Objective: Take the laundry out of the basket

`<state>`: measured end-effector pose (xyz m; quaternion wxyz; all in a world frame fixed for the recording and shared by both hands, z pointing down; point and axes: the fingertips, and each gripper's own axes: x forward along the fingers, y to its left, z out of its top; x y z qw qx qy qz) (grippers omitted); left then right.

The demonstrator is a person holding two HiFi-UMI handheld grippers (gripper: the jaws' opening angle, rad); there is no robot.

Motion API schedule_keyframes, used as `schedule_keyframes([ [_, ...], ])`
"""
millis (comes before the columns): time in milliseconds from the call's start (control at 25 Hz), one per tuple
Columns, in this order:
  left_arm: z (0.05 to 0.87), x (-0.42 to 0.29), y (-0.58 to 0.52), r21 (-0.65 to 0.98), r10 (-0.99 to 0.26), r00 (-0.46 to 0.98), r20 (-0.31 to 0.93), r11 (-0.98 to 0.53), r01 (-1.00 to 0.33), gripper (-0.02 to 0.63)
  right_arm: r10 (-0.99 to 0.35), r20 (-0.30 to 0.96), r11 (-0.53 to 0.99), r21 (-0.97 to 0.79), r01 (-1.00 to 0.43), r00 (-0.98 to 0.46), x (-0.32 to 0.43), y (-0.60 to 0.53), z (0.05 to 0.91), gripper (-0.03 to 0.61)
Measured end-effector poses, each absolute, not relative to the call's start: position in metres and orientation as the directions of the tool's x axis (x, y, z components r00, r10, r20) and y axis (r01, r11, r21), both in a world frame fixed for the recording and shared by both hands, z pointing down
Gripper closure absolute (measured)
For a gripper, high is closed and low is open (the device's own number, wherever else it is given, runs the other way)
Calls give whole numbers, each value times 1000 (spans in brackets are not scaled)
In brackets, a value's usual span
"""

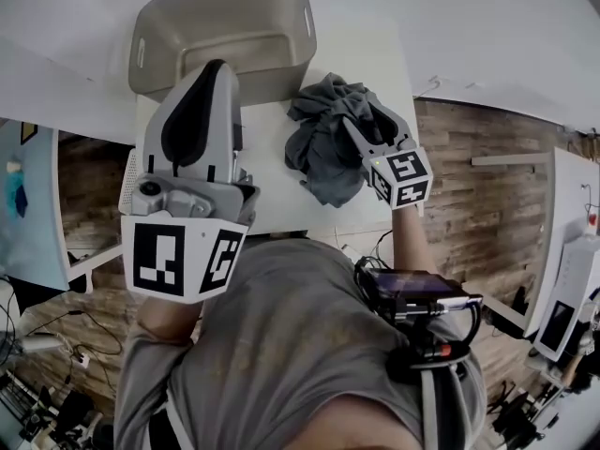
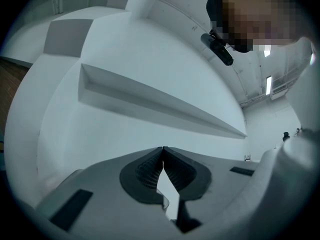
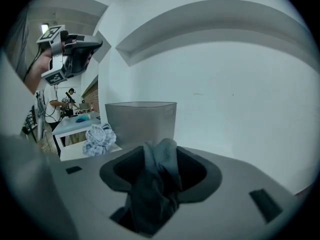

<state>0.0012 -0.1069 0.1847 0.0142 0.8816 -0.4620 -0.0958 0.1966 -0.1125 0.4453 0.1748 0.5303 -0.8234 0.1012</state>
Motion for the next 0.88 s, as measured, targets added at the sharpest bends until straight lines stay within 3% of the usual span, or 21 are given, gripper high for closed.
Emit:
schedule_keyframes([
  [240, 187, -8, -119, 131, -815, 555, -169, -576, -807, 604, -873, 303, 409, 28, -912, -383, 192, -107, 395, 357],
  [480, 188, -18, -126, 138, -819, 544, -183, -569, -811, 604, -881, 104, 469, 51, -882, -462, 148, -121, 311, 375],
  [720, 190, -29, -132, 135, -838, 512, -191, -539, -832, 604, -848, -98, 518, 48, -854, -520, 93, -137, 239, 475],
  [880, 193, -38, -136, 122, -856, 476, -199, -504, -855, 604, -815, -162, 556, 54, -830, -556, 57, -145, 216, 533],
])
